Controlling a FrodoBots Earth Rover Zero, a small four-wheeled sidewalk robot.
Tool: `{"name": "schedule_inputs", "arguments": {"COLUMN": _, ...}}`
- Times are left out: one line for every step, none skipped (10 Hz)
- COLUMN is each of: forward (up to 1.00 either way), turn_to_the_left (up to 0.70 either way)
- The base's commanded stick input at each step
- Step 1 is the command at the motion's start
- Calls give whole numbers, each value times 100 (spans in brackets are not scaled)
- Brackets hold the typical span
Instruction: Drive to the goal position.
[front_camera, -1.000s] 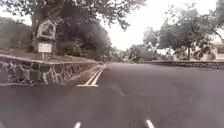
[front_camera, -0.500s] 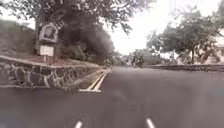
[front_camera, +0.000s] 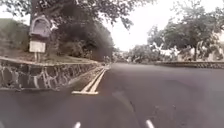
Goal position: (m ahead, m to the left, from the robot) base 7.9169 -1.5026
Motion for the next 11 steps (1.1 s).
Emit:
{"name": "schedule_inputs", "arguments": {"forward": 70, "turn_to_the_left": 0}}
{"name": "schedule_inputs", "arguments": {"forward": 70, "turn_to_the_left": 0}}
{"name": "schedule_inputs", "arguments": {"forward": 70, "turn_to_the_left": 0}}
{"name": "schedule_inputs", "arguments": {"forward": 70, "turn_to_the_left": 0}}
{"name": "schedule_inputs", "arguments": {"forward": 70, "turn_to_the_left": 0}}
{"name": "schedule_inputs", "arguments": {"forward": 70, "turn_to_the_left": 0}}
{"name": "schedule_inputs", "arguments": {"forward": 70, "turn_to_the_left": 0}}
{"name": "schedule_inputs", "arguments": {"forward": 70, "turn_to_the_left": 0}}
{"name": "schedule_inputs", "arguments": {"forward": 70, "turn_to_the_left": 0}}
{"name": "schedule_inputs", "arguments": {"forward": 70, "turn_to_the_left": 0}}
{"name": "schedule_inputs", "arguments": {"forward": 70, "turn_to_the_left": 0}}
